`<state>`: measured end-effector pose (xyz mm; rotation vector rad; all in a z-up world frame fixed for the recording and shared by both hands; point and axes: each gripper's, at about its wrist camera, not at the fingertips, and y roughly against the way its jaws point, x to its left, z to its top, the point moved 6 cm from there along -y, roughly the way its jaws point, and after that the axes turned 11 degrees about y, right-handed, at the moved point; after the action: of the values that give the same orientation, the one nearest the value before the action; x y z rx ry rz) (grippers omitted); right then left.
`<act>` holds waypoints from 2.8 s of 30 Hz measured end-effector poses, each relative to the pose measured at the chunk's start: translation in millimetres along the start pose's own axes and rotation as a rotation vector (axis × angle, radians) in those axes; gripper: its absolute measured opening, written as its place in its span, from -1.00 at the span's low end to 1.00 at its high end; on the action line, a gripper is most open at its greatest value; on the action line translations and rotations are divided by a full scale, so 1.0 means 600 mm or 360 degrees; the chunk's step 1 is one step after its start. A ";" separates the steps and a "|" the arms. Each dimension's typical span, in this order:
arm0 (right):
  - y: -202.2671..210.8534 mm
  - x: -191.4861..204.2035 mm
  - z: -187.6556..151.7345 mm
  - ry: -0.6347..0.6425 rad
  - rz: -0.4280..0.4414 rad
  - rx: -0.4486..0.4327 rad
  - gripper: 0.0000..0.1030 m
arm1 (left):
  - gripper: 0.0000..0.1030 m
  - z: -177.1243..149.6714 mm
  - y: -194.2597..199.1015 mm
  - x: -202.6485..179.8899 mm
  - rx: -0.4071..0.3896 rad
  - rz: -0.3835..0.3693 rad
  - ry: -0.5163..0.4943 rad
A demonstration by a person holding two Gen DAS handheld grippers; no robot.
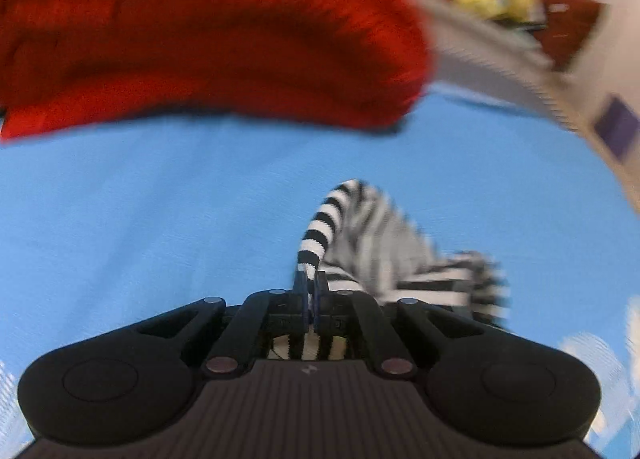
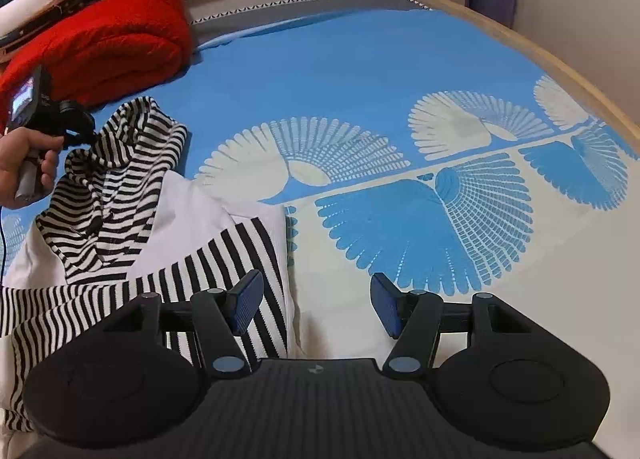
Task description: Fold small clothes
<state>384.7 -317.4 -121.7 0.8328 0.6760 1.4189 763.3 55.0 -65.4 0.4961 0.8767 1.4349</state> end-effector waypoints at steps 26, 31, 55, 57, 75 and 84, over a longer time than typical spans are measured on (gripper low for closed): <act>0.168 -0.020 -0.047 -0.0568 0.0232 -0.0215 -0.07 | -0.32 -0.488 0.615 0.099 0.0034 -0.0461 0.0513; 0.101 0.014 -0.079 -0.0594 0.0326 0.0020 -0.07 | -0.32 -0.533 0.486 0.147 0.0384 -0.0256 0.0899; -0.044 0.106 -0.057 -0.0438 0.0498 0.0178 -0.93 | -0.98 -0.496 0.458 0.179 0.0325 -0.0374 0.1099; -0.014 0.094 -0.037 -0.0604 0.0628 0.0022 -0.94 | -0.98 -0.467 0.489 0.189 0.0128 -0.0420 0.1071; -0.025 0.077 -0.072 -0.0454 0.0398 0.0223 -0.05 | -0.04 -0.515 0.439 0.255 0.0391 -0.0179 0.1182; -0.050 0.102 -0.088 -0.0480 0.0523 0.0303 -0.93 | -0.94 -0.507 0.429 0.258 0.0316 -0.0172 0.1300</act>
<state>362.1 -250.8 -171.3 1.3254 0.4593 1.4905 353.1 172.3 -88.6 -0.0239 1.6762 1.4610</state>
